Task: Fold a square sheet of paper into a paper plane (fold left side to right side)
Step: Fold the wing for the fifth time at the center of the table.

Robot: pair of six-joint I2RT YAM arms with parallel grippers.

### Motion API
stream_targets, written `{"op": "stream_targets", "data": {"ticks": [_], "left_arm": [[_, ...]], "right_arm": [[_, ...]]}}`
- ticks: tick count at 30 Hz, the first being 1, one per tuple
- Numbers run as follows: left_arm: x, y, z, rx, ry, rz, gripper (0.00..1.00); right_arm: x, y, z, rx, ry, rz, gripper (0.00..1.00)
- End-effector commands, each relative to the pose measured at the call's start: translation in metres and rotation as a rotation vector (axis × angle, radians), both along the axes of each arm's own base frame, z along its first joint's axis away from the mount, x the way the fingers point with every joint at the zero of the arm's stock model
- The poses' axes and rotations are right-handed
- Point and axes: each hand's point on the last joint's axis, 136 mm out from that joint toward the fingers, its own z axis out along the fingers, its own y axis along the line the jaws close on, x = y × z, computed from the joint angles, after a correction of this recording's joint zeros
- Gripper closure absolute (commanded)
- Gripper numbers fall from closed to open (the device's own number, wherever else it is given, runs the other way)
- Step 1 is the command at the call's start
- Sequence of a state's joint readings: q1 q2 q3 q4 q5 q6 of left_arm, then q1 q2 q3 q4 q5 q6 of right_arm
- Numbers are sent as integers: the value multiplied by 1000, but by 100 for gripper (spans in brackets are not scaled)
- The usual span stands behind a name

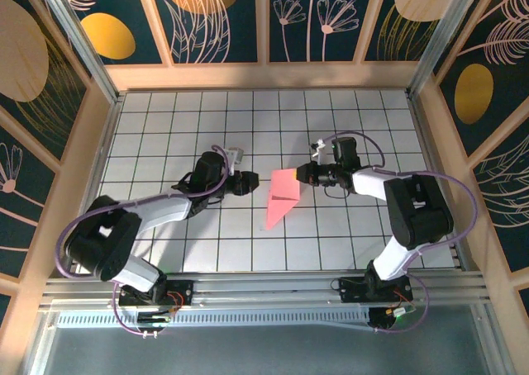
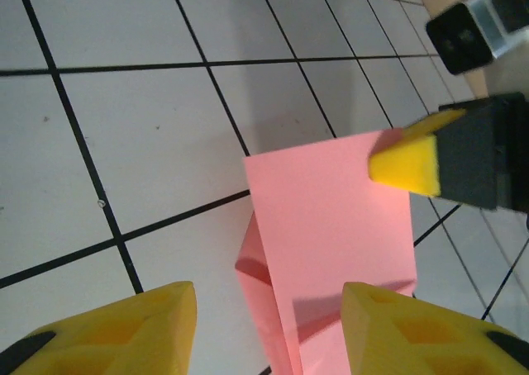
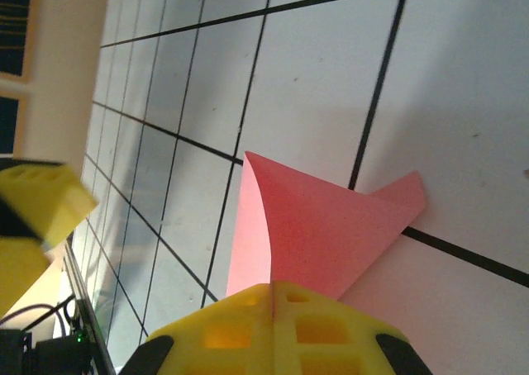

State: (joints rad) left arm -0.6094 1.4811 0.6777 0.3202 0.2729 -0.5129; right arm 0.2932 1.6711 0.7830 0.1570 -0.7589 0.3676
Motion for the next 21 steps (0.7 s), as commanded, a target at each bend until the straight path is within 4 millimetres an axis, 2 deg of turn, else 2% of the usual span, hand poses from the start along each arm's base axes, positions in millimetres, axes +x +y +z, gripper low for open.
{"op": "stream_targets", "data": {"ticks": [1,8,11,12,13,15,16,21], "left_arm": [[-11,0,5,202,-81,-11,51],[-57,-48,-6,429,-134,-147,49],[-69,-71,-15,504,-155,-189,49],[-74,-74,-25,546,-155,-202,49],[-72,-84,-20,552,-172,-203,48],[-72,-94,-25,591,-183,-213,48],[-71,-97,-37,627,-175,-215,47],[-61,-98,-53,745,-193,-179,45]], "right_arm": [[11,-10,-5,-50,101,-84,100],[15,-15,-9,-63,215,-132,100],[16,-15,-10,-69,233,-138,100],[17,-15,-9,-69,235,-140,100],[17,-15,-10,-67,239,-142,100],[17,-15,-12,-63,250,-147,100],[17,-15,-13,-62,255,-148,100],[16,-15,-14,-57,260,-150,100]]}}
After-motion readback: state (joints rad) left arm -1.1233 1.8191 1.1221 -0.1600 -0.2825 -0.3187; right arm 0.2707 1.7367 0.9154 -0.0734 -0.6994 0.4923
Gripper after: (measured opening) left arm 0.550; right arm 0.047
